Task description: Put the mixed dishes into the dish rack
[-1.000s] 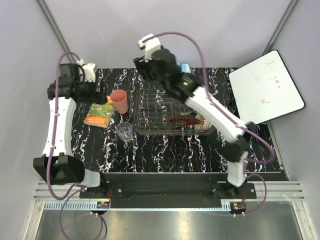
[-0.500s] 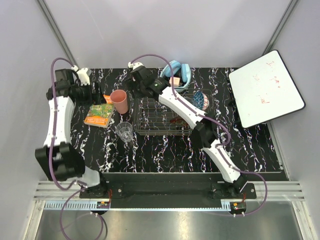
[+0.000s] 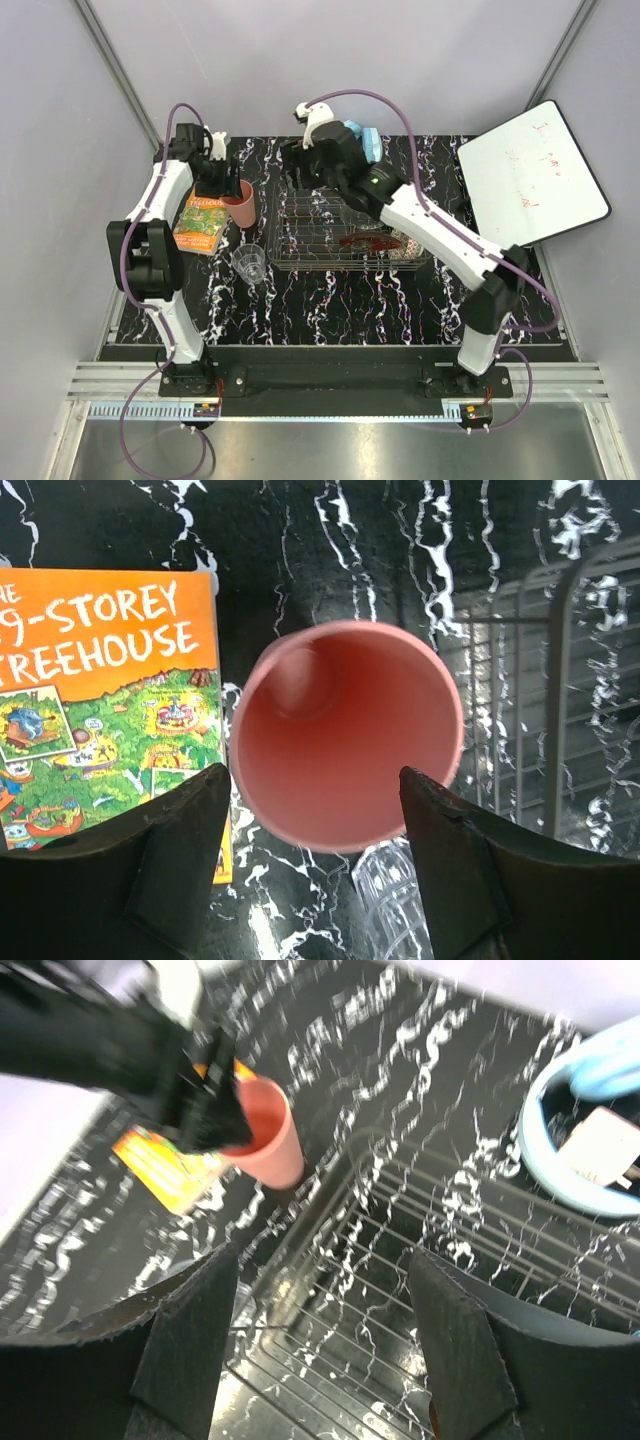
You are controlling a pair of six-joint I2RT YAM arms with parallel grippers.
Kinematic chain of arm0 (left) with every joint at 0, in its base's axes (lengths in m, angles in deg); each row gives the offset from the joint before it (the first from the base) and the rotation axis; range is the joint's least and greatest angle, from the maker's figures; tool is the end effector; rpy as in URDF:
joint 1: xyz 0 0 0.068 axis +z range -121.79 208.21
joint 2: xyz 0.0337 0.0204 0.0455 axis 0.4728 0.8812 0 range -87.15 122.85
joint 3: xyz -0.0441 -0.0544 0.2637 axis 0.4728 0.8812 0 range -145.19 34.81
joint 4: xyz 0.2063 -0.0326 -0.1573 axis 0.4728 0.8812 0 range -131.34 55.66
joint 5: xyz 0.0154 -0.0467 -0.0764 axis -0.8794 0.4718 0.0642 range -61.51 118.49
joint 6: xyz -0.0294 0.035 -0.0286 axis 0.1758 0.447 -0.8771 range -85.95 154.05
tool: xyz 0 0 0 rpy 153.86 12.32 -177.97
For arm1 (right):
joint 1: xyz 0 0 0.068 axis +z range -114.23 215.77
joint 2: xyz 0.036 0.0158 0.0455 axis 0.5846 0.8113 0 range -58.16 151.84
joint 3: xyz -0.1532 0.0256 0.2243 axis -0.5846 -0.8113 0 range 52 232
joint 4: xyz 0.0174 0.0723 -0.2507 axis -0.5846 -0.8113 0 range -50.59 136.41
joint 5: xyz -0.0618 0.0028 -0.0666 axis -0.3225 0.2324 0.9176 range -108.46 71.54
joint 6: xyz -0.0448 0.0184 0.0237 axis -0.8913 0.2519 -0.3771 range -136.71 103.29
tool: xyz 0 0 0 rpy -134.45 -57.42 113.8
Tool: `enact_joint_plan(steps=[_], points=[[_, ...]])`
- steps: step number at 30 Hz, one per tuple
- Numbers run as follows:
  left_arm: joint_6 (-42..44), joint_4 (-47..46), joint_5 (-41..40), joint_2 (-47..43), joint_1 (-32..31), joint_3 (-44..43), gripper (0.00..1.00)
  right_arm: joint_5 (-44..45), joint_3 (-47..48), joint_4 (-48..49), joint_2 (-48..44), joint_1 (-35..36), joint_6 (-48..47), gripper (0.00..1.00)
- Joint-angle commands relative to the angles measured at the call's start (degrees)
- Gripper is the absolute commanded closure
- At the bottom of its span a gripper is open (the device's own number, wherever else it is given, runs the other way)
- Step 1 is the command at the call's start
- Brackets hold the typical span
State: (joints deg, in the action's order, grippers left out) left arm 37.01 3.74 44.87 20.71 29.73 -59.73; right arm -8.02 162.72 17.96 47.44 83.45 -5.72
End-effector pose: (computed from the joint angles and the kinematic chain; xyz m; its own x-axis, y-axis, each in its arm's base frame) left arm 0.4100 0.0008 0.2747 -0.8440 0.0272 -0.5357 0.1661 0.9629 -0.2128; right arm 0.2942 0.3135 0.4063 -0.3790 -0.1378 -0.9151 -0.5529 0.8267 0.1045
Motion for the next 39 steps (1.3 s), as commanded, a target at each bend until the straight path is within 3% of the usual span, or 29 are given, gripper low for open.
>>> enact_joint_plan(steps=[1, 7, 9, 14, 17, 18, 21, 27, 31, 34, 39], points=[[-0.3, -3.8, -5.1, 0.6, 0.9, -2.8, 0.29, 0.4, -4.8, 5.9, -5.7, 0.5, 0.9, 0.23], [-0.1, -5.4, -6.5, 2.0, 0.7, -2.6, 0.29, 0.9, -9.5, 7.0, -8.6, 0.4, 0.5, 0.22], [0.2, -6.1, -6.8, 2.7, 0.2, -2.3, 0.34, 1.2, -10.7, 7.1, -8.9, 0.4, 0.5, 0.23], [1.1, -6.5, -6.5, 6.0, -0.8, -2.4, 0.62, 2.5, -12.5, 7.1, -9.8, 0.4, 1.0, 0.22], [0.8, -6.5, -5.8, 6.7, -1.3, -2.6, 0.87, 2.5, -13.9, 7.2, -10.9, 0.4, 1.4, 0.22], [0.6, -6.5, -5.1, 6.6, -1.3, -2.6, 1.00, 2.7, -14.6, 7.1, -11.0, 0.4, 1.7, 0.21], [0.3, -6.4, -4.2, 4.3, -1.2, -1.7, 1.00, 2.8, -15.7, 7.4, -11.9, 0.4, 1.6, 0.18], [-0.6, -2.2, 0.0, -9.4, 0.5, 0.3, 1.00, -0.1, -17.1, 8.1, -14.4, 0.4, 2.8, 0.12], [-5.0, 3.6, 10.7, -21.6, 5.7, -0.6, 1.00, -4.3, -19.2, 11.1, -19.3, 0.0, 5.4, 0.03], [-8.3, 6.1, 23.0, -28.1, 9.5, 0.8, 1.00, -13.0, -28.0, 19.6, -25.3, -0.8, 9.0, 0.00], [-14.7, 9.5, 51.5, -31.6, 9.2, 5.8, 1.00, -31.7, -43.0, 44.2, -36.1, -2.5, 19.1, 0.00]])
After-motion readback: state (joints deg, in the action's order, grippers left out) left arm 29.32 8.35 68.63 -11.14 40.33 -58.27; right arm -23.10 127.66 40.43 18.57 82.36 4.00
